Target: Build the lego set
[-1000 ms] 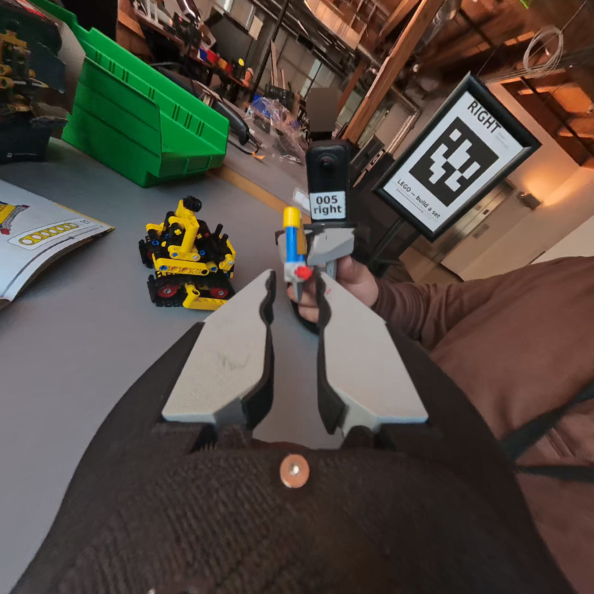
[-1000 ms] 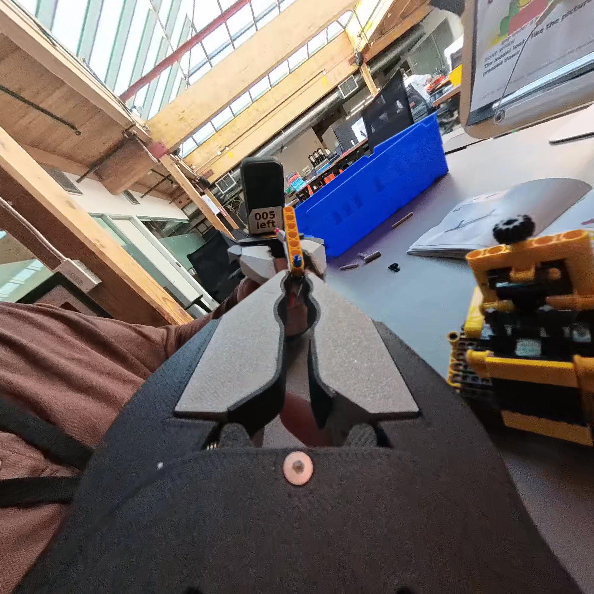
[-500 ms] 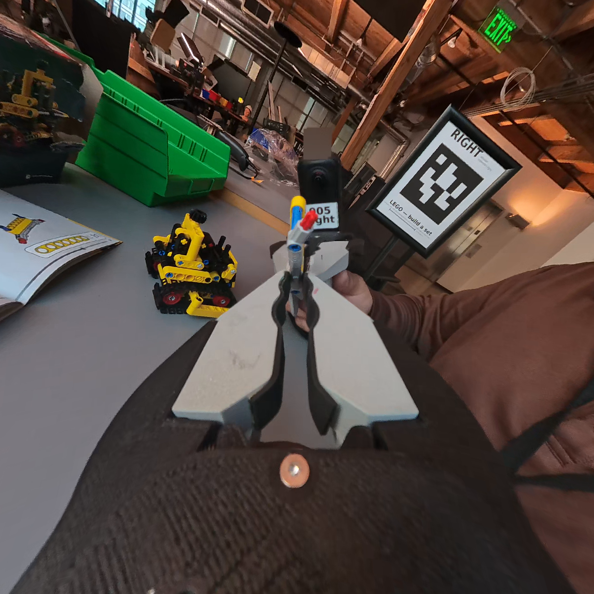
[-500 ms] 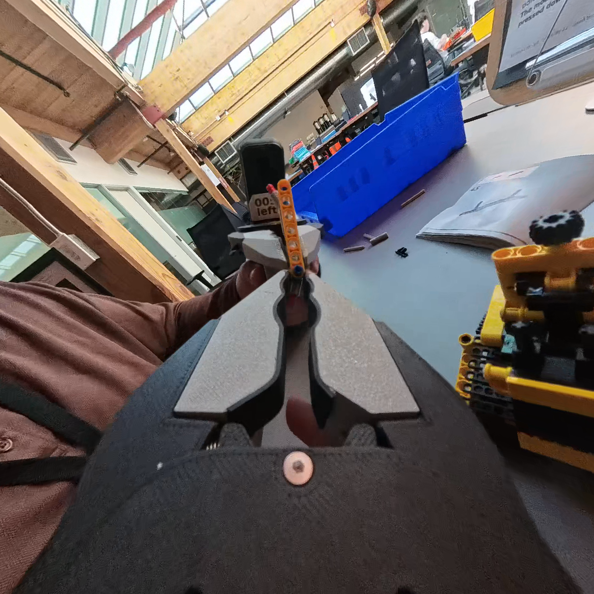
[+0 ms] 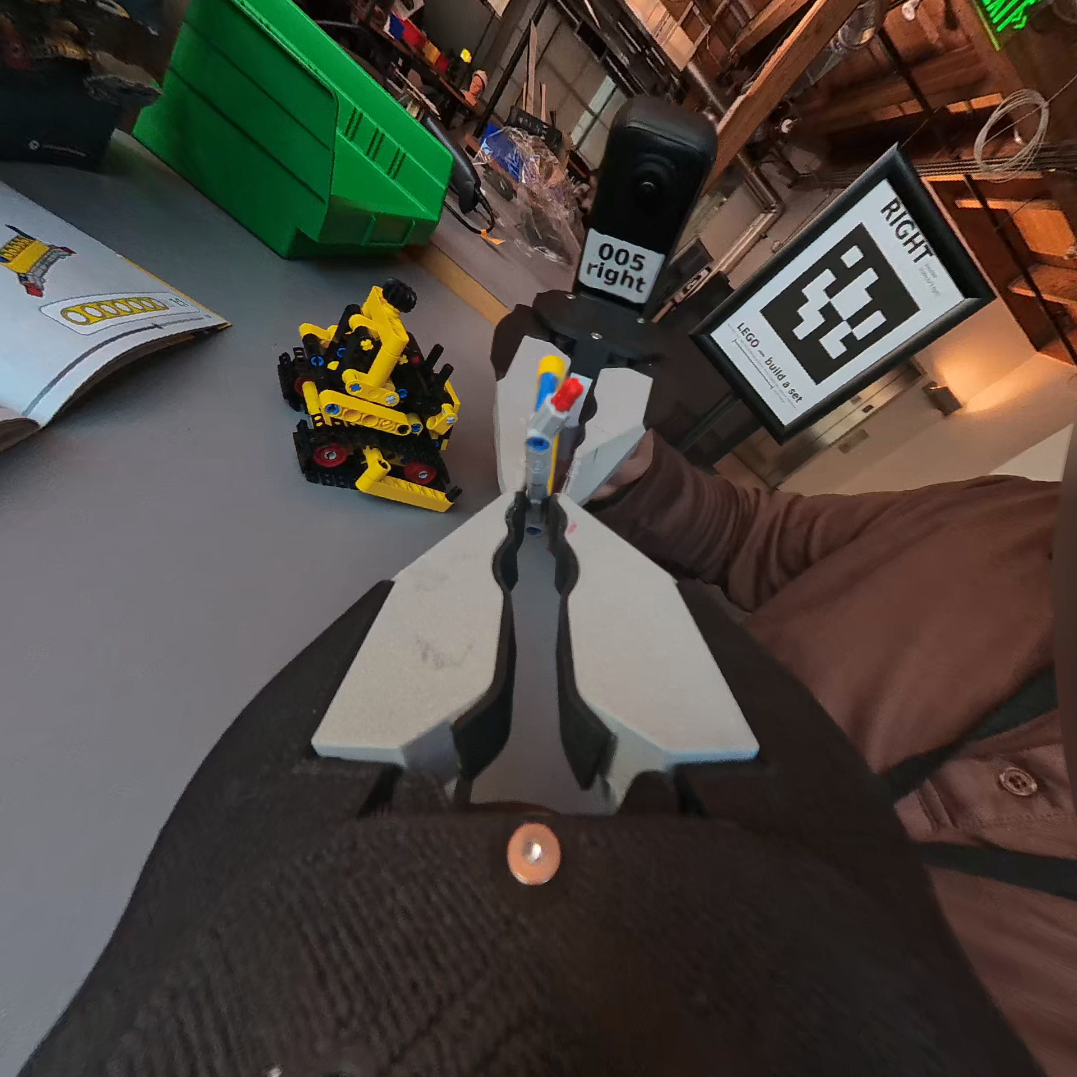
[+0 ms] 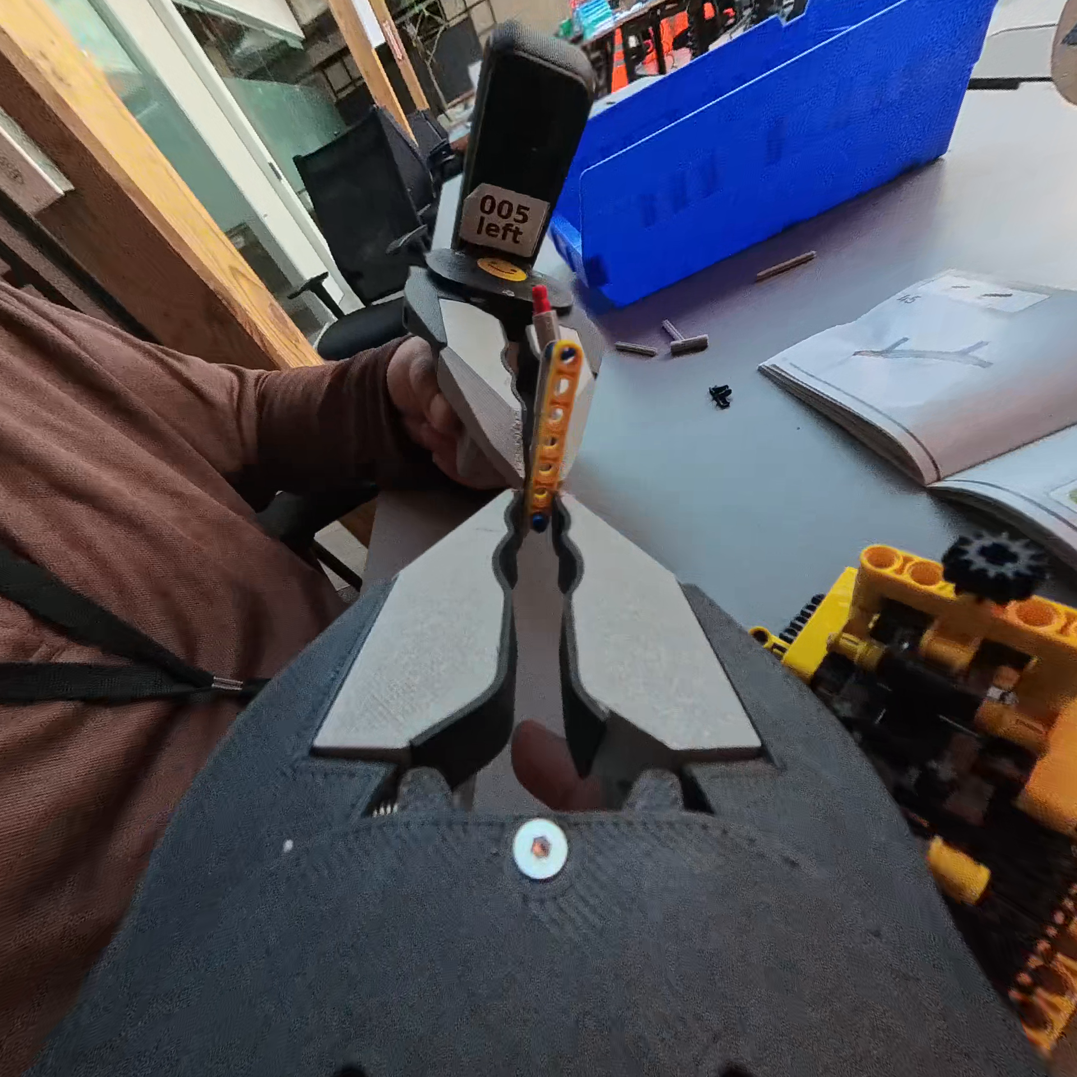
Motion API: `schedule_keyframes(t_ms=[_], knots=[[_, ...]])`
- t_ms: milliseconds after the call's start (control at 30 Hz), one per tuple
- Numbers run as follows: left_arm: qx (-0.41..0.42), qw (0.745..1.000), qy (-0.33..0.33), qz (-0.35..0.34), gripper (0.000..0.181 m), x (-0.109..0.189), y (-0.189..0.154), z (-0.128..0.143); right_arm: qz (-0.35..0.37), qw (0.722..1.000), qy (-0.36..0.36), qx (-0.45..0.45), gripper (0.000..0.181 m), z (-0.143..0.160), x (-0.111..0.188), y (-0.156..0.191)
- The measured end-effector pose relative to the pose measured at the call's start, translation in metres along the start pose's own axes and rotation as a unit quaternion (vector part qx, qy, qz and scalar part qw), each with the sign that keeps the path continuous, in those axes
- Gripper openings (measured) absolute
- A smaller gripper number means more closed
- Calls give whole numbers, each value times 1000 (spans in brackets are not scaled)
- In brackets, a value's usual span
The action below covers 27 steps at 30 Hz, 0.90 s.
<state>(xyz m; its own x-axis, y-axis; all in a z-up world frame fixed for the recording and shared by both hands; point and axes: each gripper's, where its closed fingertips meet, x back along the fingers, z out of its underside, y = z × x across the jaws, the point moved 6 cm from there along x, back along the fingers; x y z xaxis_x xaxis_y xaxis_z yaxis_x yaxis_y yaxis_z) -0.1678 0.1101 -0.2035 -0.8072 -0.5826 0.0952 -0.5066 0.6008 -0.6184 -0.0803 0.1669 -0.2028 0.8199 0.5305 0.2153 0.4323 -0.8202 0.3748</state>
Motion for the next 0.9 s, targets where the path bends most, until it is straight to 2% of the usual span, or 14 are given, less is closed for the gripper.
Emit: schedule_keyframes(t_ms=[100,300,600,733,900], knots=[[-20,999,18,-16,4,1,1,1,-12,1000,18,2,5,2,0,-2],[-41,998,29,-39,4,0,2,3,8,999,30,17,5,4,0,-2],[-37,999,-3,-8,5,1,-4,-2,-46,997,-25,-60,4,0,3,-2],[-63,997,-5,-36,5,3,0,-4,-27,997,-46,-54,7,-4,9,-5],[-21,999,-8,-30,4,5,6,-5,31,999,-32,3,3,-3,10,-6]])
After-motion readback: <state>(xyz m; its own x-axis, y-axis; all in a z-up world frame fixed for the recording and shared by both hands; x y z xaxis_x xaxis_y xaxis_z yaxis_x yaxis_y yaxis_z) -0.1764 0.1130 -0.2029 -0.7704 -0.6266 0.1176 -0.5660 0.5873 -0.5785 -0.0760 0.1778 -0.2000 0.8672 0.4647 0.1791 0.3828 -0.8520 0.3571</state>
